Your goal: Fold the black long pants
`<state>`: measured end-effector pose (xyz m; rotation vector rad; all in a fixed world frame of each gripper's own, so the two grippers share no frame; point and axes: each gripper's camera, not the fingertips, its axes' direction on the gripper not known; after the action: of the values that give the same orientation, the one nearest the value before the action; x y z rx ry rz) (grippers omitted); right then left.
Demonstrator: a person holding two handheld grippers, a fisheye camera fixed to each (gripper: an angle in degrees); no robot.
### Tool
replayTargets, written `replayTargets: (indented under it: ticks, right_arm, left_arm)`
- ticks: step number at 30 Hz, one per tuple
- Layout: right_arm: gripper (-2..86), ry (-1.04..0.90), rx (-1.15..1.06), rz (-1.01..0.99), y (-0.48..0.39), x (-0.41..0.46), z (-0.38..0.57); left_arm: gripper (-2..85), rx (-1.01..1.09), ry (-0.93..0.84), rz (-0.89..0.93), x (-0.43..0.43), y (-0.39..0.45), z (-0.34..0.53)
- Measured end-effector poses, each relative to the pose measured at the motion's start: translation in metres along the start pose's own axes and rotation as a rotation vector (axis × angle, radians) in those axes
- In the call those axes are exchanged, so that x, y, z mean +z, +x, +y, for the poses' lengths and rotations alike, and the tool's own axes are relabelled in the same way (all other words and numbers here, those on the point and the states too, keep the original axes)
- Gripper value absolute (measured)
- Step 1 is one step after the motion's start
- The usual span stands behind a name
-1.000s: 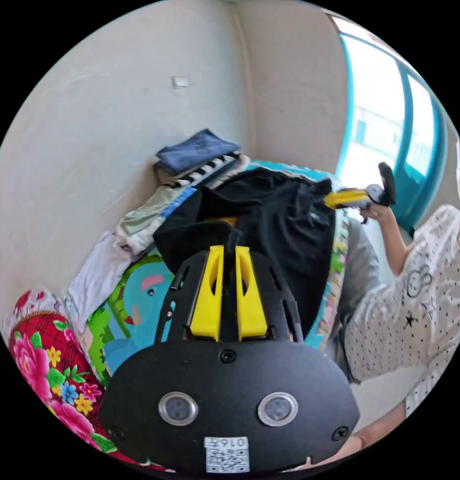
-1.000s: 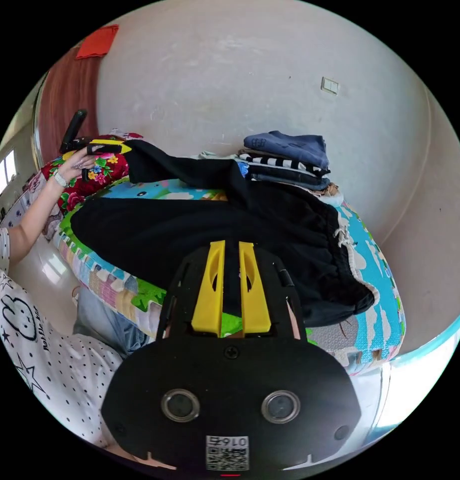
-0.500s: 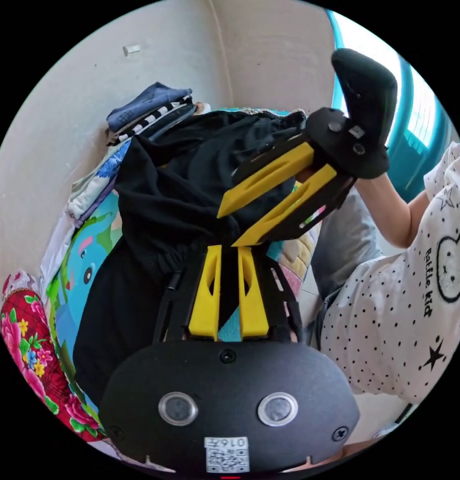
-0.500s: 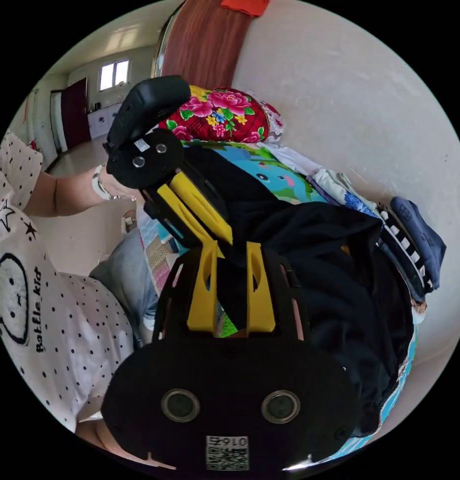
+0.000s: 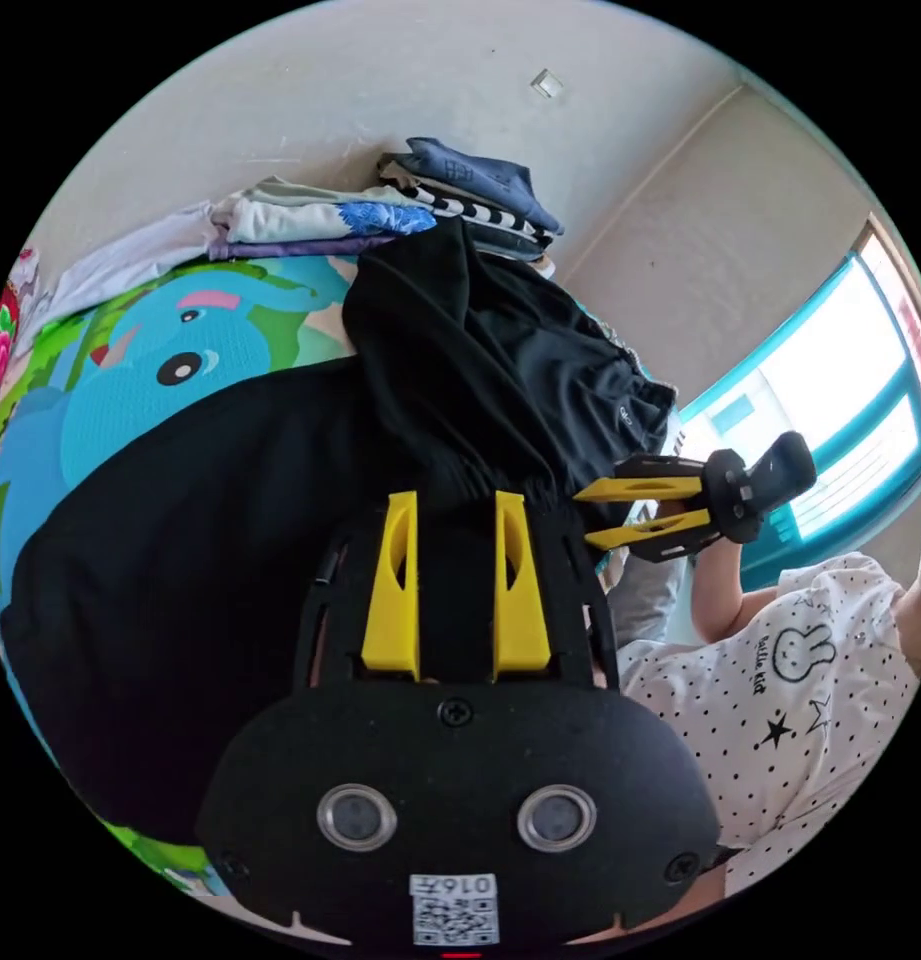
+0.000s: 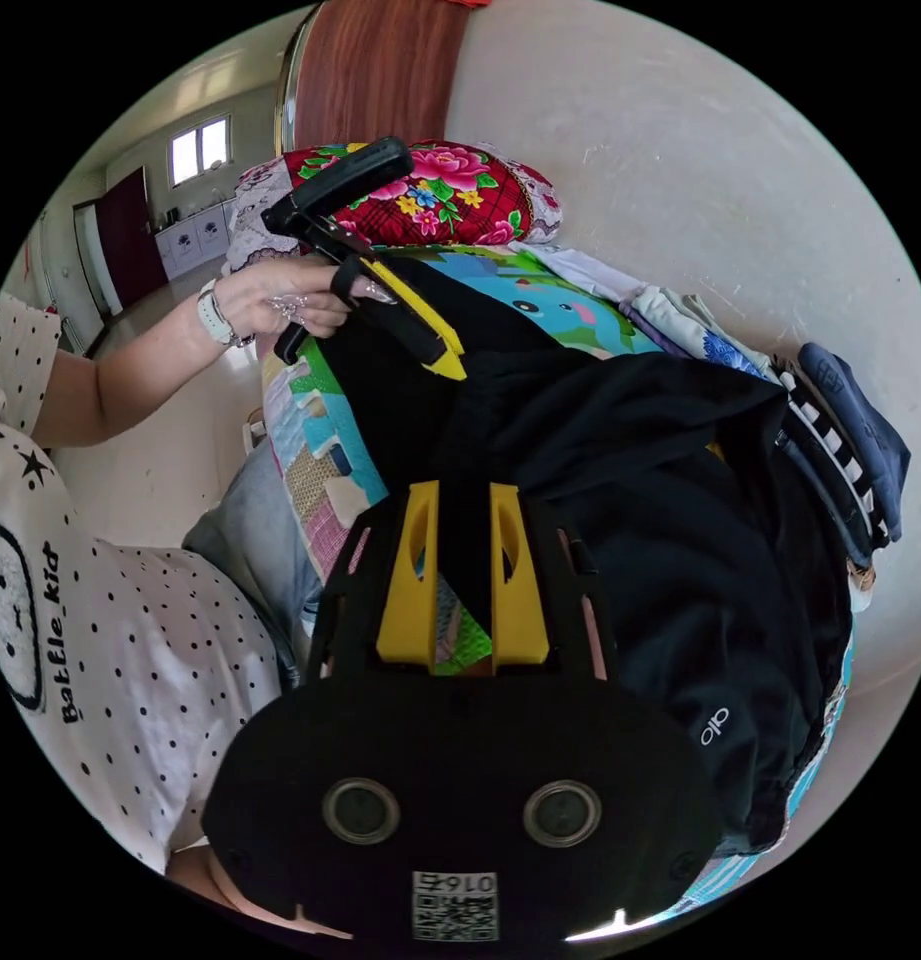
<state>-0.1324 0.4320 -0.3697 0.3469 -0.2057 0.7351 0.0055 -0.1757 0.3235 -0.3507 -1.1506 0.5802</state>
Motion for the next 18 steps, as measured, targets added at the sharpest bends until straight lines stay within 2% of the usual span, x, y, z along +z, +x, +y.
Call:
replayTargets:
  ticks: [4,11,13,15,16,18]
  right_arm:
    - [7.6,0.009,-0.012,0.015,-0.009,0.015,0.009]
    - [1.9,0.103,0.015,0.038,-0.014,0.014,0.037]
    - [1.0,0.148,0.049,0.020,-0.011,0.009,0.045]
    - [0.6,0.162,0.074,0.041,-0.007,0.007,0.055]
    - [0.5,0.163,0.076,0.063,-0.006,0.007,0.065]
    - [0.6,0.161,0.094,0.094,-0.002,0.009,0.081]
  left_arm:
    - [7.6,0.037,0.027,0.014,-0.001,0.007,-0.003]
    - [6.1,0.253,-0.039,-0.169,-0.041,0.057,-0.032]
    - [5.6,0.303,-0.070,-0.324,-0.067,0.064,-0.052]
    - [4.4,0.374,-0.068,-0.701,-0.114,0.071,-0.088]
    - [4.3,0.380,-0.064,-0.806,-0.125,0.069,-0.100]
    - [3.7,0.297,0.015,-1.190,-0.166,0.047,-0.146]
